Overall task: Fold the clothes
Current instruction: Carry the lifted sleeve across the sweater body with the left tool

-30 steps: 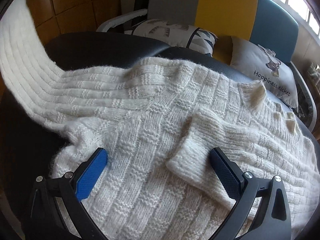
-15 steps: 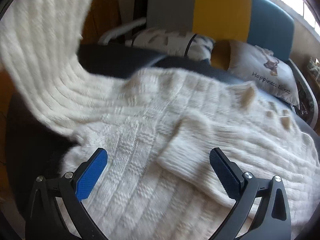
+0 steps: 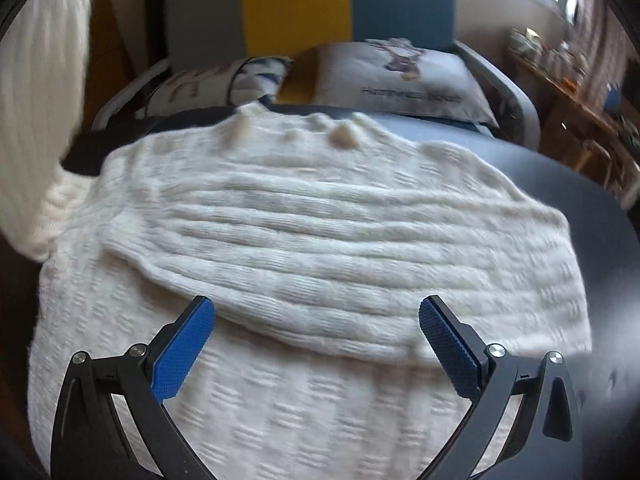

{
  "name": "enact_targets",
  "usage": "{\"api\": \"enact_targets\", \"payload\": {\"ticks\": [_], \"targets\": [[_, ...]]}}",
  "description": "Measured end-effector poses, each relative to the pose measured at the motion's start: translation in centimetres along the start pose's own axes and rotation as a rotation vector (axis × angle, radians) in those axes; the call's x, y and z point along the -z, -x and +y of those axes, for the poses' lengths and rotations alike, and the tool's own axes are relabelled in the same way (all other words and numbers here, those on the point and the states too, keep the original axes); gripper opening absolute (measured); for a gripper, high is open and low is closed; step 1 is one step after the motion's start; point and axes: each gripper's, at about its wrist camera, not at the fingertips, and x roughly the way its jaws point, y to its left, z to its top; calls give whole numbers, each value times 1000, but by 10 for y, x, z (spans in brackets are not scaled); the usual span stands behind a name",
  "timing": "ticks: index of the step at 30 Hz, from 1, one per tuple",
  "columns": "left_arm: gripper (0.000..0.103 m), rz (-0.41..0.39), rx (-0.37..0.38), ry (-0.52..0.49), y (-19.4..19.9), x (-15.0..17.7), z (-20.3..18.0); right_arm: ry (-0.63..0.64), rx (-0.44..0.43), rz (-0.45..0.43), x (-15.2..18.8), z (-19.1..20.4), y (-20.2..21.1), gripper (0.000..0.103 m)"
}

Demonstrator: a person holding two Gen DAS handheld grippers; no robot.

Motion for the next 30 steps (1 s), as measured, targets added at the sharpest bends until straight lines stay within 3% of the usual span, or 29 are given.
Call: {"api": "enact_targets", "payload": {"ticks": [10,14,18,21,23,27,30], "targets": [[5,214,-179,-5,-103,65,38,-63,-36,-14,13,-37,15,103],[6,269,-240,-6,-117,80,46,-59,-53,-10,15,-41,10,103],[16,295,-267,6,-116,85,51,-59,-58,-2,19,-43,5,103],[18,288,-237,46,-99,82,52,-39,-52,-7,22,-42,3,103],[19,239,-208,51,-72,77,49,-38,-65,-11,23,-43,5,103],[23,162,-167,48,-3,67,52,-122,-199,-69,27,-52,34,103],[24,68,-122,90,70,66,72,-196,-364,-117,34,-53,58,103]]}}
